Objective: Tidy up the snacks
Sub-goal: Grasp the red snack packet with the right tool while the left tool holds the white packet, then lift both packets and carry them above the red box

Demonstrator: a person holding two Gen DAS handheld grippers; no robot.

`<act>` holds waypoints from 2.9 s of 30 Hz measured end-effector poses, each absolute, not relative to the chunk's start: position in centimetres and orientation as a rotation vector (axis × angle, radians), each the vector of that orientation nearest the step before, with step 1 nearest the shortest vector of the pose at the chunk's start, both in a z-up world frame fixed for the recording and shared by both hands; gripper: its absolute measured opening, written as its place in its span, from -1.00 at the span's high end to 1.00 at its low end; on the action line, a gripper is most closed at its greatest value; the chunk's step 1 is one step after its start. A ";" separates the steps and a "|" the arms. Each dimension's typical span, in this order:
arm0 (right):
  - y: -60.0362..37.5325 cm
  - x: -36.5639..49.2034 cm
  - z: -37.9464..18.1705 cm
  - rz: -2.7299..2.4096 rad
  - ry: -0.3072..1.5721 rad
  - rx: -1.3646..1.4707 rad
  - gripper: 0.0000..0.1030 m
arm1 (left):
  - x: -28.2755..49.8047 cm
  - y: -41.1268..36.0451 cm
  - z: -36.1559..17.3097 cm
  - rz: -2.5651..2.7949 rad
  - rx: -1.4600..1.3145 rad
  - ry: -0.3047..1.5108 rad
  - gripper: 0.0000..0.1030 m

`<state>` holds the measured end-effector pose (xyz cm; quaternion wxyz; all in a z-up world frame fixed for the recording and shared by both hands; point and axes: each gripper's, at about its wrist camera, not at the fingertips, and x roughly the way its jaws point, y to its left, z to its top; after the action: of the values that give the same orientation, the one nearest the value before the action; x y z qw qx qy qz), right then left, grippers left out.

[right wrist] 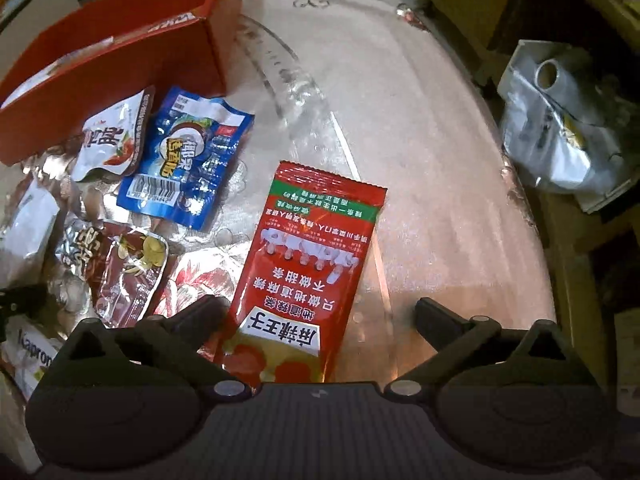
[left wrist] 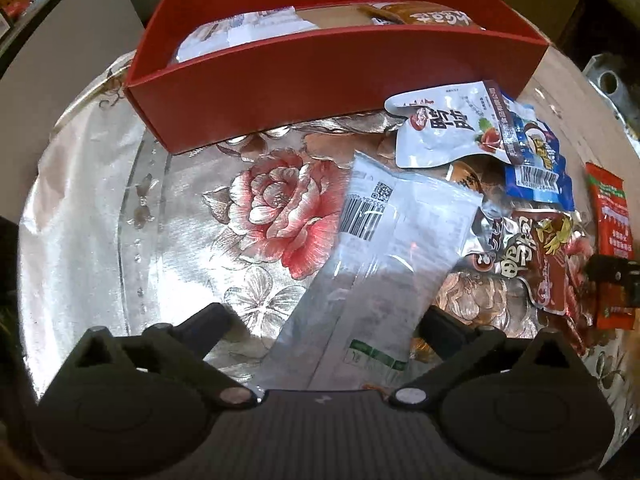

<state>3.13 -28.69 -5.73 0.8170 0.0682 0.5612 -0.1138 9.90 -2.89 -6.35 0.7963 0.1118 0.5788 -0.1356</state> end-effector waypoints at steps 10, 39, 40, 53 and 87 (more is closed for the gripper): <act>-26.0 2.4 -4.5 -0.091 1.160 0.007 -0.35 | 7.5 -5.2 -4.9 -0.263 0.209 1.220 0.05; -25.5 3.1 0.2 0.065 1.030 0.186 -0.26 | 7.4 -3.7 -0.7 -0.257 -0.059 1.152 0.21; -25.5 3.1 0.2 0.063 1.028 0.187 -0.26 | 7.4 -3.6 -0.6 -0.257 -0.062 1.147 0.21; -25.5 3.4 -0.4 0.071 1.049 0.193 -0.26 | 7.8 -5.1 -3.1 -0.280 0.010 1.196 0.25; -24.9 4.2 1.5 0.093 0.978 0.199 -0.27 | 7.8 -5.2 0.9 -0.220 -0.051 1.027 0.29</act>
<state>4.19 -24.94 1.46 0.8769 0.0954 0.4690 0.0444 7.81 -5.20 0.86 0.8649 -0.0245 0.4902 -0.1048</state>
